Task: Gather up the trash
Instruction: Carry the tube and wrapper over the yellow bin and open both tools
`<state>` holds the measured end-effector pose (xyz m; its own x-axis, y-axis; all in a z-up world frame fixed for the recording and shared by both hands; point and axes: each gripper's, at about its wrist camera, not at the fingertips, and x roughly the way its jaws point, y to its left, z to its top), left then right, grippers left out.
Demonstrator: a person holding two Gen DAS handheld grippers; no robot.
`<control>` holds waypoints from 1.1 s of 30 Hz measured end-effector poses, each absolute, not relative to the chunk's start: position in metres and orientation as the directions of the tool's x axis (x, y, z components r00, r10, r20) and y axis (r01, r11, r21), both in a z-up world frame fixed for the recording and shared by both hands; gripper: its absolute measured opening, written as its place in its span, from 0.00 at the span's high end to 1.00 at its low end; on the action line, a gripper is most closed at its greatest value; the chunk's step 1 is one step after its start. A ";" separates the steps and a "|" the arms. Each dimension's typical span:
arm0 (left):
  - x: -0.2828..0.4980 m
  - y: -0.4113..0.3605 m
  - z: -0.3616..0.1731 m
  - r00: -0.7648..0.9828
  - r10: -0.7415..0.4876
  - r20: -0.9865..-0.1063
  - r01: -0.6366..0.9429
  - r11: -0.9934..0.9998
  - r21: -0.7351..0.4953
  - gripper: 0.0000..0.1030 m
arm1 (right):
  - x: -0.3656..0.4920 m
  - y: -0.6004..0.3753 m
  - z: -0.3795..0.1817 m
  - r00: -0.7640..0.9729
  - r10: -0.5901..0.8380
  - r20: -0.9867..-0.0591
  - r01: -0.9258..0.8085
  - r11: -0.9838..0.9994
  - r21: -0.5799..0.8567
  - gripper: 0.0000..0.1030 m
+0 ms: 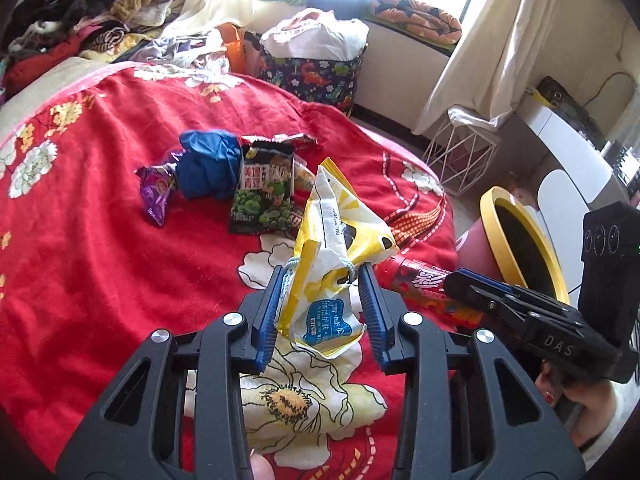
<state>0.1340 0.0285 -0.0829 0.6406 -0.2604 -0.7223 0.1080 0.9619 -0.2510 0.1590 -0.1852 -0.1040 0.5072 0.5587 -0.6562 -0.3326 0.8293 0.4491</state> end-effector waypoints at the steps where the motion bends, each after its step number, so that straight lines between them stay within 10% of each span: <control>1: 0.134 0.029 -0.080 0.647 -0.260 -0.717 0.106 0.962 -0.253 0.71 | 0.158 -0.185 -0.099 0.519 0.563 -0.643 -0.346 0.827 0.444 0.74; 33: 0.128 -0.078 -0.037 0.630 -0.408 -0.661 0.346 0.909 -0.232 0.71 | 0.138 -0.351 -0.033 0.815 0.340 -0.469 -0.119 0.891 0.438 0.74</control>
<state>0.1283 -0.0783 -0.0370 0.6299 -0.4082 -0.6608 0.3462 0.9091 -0.2316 0.1383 -0.3511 -0.0327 0.8154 0.3395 -0.4689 -0.1189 0.8909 0.4384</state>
